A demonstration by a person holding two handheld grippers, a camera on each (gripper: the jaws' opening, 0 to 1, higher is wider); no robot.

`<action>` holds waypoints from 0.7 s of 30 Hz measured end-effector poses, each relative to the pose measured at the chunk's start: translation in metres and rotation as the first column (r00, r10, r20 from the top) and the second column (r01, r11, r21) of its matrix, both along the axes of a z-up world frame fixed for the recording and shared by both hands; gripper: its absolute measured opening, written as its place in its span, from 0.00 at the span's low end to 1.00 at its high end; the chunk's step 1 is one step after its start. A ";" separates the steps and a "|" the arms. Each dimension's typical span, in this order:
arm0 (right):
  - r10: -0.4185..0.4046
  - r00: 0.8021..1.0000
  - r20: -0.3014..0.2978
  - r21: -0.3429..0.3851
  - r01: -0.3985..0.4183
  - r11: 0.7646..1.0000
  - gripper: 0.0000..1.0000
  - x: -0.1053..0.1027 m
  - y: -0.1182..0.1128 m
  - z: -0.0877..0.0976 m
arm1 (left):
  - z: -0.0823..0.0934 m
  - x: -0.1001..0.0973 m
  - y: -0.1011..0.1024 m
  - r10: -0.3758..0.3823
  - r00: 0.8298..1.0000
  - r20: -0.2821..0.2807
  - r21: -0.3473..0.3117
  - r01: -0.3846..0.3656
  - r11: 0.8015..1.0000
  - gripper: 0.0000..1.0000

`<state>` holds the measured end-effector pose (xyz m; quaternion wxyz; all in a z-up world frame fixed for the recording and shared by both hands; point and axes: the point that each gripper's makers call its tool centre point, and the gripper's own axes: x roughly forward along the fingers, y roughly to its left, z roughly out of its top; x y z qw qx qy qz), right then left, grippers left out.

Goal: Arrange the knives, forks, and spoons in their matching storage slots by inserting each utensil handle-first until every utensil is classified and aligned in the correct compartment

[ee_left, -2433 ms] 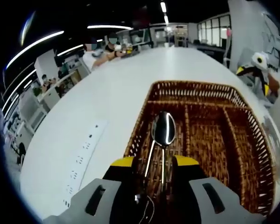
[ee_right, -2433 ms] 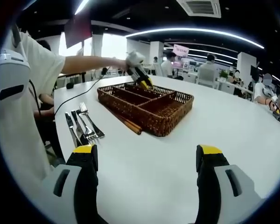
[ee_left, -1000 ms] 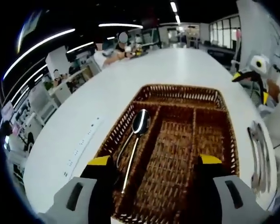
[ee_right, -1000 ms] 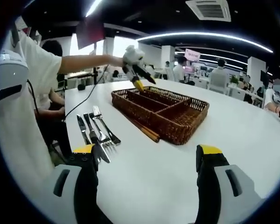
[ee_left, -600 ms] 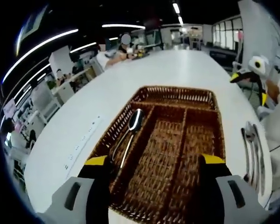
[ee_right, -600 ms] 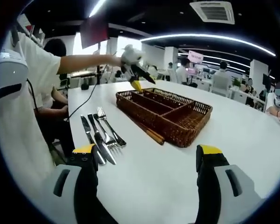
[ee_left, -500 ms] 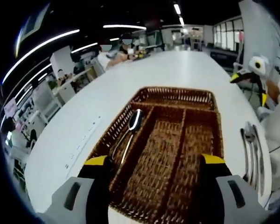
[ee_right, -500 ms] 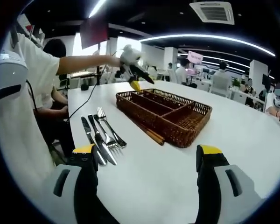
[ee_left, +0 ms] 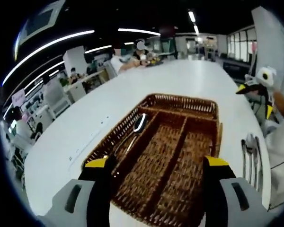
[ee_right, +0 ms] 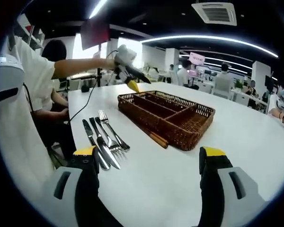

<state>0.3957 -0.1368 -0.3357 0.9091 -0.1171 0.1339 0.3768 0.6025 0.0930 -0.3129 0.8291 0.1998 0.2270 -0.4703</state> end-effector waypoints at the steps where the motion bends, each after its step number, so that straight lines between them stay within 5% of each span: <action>1: -0.002 1.000 0.001 -0.001 0.002 1.000 0.90 0.000 0.000 0.000 | 0.000 -0.001 0.001 0.007 1.000 0.005 -0.003 -0.007 1.000 0.80; 12: 0.001 1.000 -0.001 0.002 -0.001 1.000 0.90 0.000 0.002 -0.001 | 0.002 -0.009 0.006 0.062 0.997 0.036 -0.069 -0.059 0.996 0.80; 21: 0.013 1.000 -0.005 0.020 -0.013 1.000 0.91 0.001 0.006 -0.004 | 0.005 -0.037 0.007 0.112 0.992 0.063 -0.133 -0.103 0.986 0.79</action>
